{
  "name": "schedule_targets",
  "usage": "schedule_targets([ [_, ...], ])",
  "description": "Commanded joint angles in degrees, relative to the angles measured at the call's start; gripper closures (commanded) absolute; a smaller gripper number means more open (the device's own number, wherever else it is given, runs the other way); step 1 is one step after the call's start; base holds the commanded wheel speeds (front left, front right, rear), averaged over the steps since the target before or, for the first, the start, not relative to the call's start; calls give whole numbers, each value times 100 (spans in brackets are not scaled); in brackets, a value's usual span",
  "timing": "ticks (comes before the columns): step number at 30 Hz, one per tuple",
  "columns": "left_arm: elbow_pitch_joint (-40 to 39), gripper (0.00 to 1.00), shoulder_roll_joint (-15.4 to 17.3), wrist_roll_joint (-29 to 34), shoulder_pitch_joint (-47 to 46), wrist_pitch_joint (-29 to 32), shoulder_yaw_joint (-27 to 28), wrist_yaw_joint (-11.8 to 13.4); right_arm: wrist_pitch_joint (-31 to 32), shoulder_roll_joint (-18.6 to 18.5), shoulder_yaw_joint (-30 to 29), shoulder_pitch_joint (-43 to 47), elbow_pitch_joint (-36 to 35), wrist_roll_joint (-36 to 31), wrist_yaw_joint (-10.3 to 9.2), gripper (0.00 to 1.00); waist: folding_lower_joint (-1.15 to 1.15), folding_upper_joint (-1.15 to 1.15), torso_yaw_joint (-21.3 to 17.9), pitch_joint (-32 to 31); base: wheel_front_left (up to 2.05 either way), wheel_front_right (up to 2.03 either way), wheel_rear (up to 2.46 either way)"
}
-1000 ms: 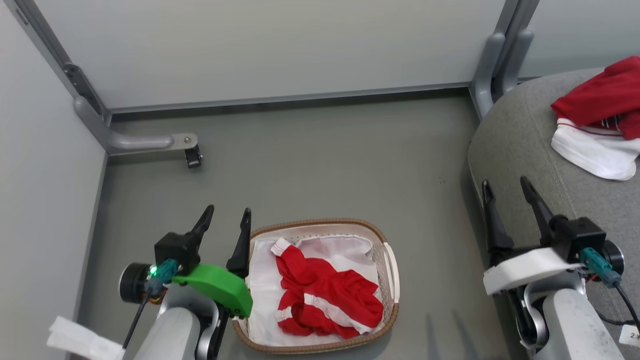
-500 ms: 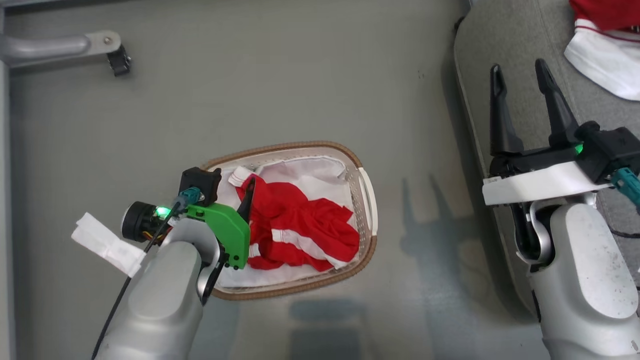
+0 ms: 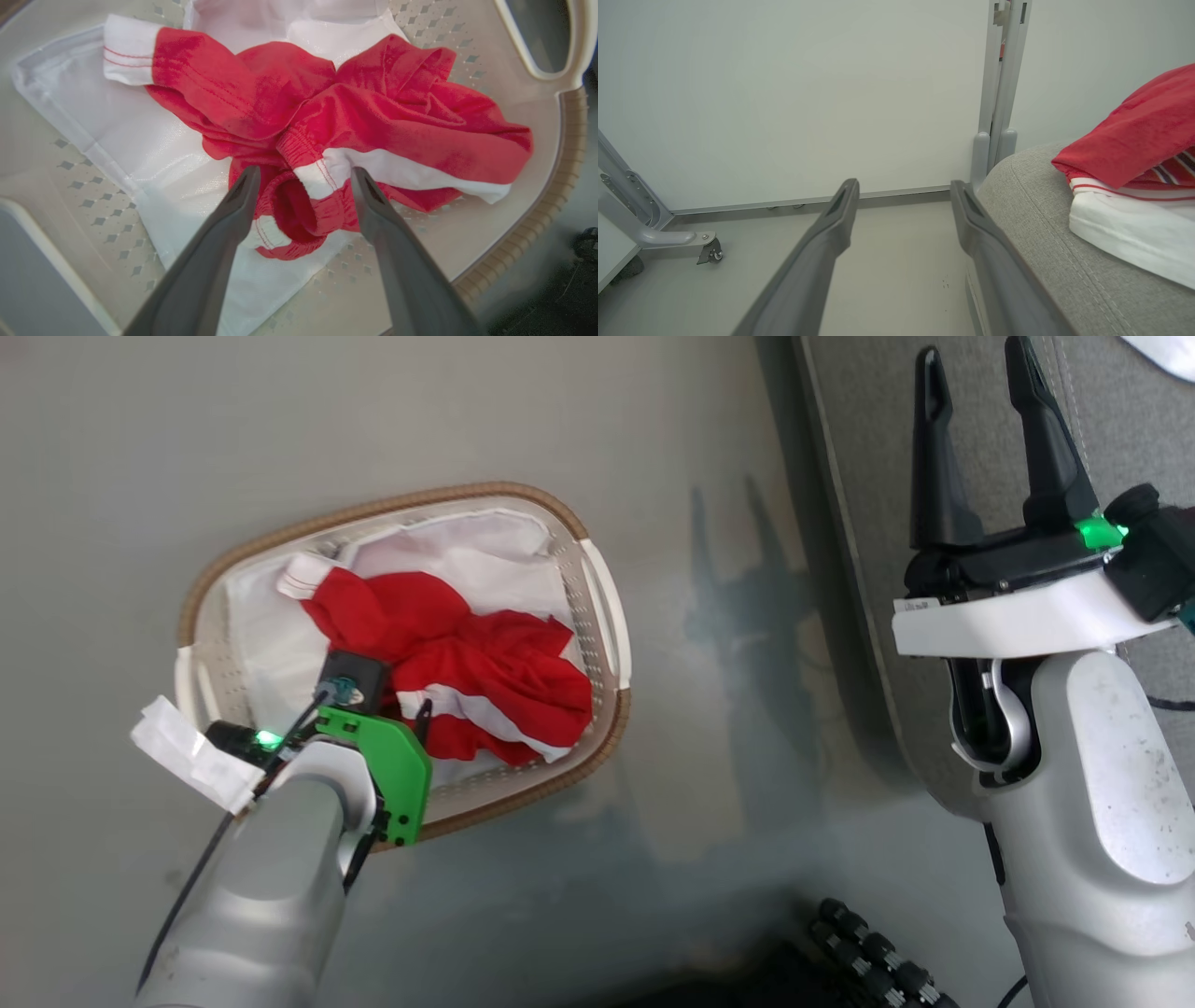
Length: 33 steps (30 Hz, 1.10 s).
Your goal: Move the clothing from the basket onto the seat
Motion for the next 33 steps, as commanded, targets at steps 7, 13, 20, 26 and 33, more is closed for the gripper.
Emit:
schedule_targets([
  [7,308,0,176,-180,-351,60,-21,-18,-28,-7,133,-296,-190,109,-7,0,-1,0,-633,825,0,0,0],
  [13,505,1,180,-203,-486,43,-66,-18,-28,-7,171,-312,-271,104,-6,0,-1,0,-653,938,0,0,0],
  [20,352,100,10,-301,-549,-357,-214,-19,-28,-10,111,-292,-172,29,-6,0,-1,0,-541,857,0,0,0],
  [26,-15,100,-71,-505,-515,-803,-487,-20,-28,-10,-17,-215,-49,-116,-6,0,-1,0,-289,527,0,0,0],
  [33,-797,100,43,-867,-467,-1096,-988,-20,-28,-13,-156,51,231,-371,-7,0,-1,0,111,-179,0,0,0],
])
